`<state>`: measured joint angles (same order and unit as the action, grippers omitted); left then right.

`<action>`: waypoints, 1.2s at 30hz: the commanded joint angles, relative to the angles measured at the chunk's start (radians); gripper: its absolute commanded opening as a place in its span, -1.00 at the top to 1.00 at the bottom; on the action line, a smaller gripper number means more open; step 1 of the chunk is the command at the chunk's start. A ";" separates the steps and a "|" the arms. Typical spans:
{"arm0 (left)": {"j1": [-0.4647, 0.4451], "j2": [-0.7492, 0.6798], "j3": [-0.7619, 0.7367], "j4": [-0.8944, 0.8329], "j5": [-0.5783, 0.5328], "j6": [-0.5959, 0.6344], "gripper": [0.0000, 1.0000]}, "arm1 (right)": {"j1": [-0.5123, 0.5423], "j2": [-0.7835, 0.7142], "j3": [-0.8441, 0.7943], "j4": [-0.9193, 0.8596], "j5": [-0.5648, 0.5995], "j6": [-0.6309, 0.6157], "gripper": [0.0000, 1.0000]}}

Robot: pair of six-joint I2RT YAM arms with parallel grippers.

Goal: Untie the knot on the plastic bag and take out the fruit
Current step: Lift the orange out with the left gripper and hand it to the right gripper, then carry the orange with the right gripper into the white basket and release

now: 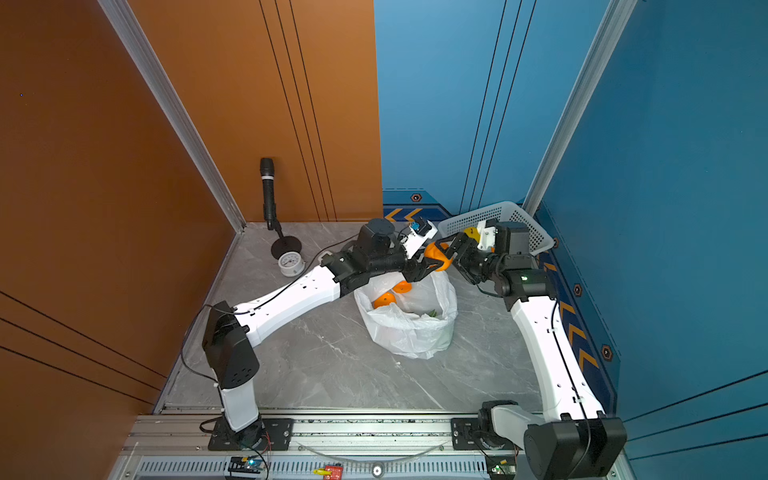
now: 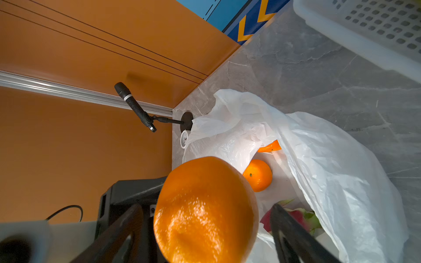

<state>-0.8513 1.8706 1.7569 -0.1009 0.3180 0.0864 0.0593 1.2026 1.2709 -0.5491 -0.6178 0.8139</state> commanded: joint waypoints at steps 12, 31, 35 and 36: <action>-0.043 0.018 0.081 -0.079 -0.043 0.126 -0.37 | 0.052 0.031 0.033 -0.021 -0.011 -0.015 -0.16; 0.029 -0.128 -0.053 -0.049 -0.148 0.044 -0.66 | -0.104 0.235 0.227 -0.060 0.261 -0.105 -0.14; 0.073 -0.132 -0.036 -0.079 -0.083 0.019 -0.67 | -0.139 0.363 0.315 -0.094 0.337 -0.184 -0.14; 0.082 -0.134 -0.029 -0.079 -0.069 0.019 -0.67 | -0.150 0.404 0.339 -0.106 0.346 -0.205 -0.13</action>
<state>-0.7944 1.7596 1.7111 -0.1493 0.1894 0.1329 -0.0654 1.5372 1.5478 -0.6022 -0.3561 0.6960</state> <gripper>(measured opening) 0.834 0.591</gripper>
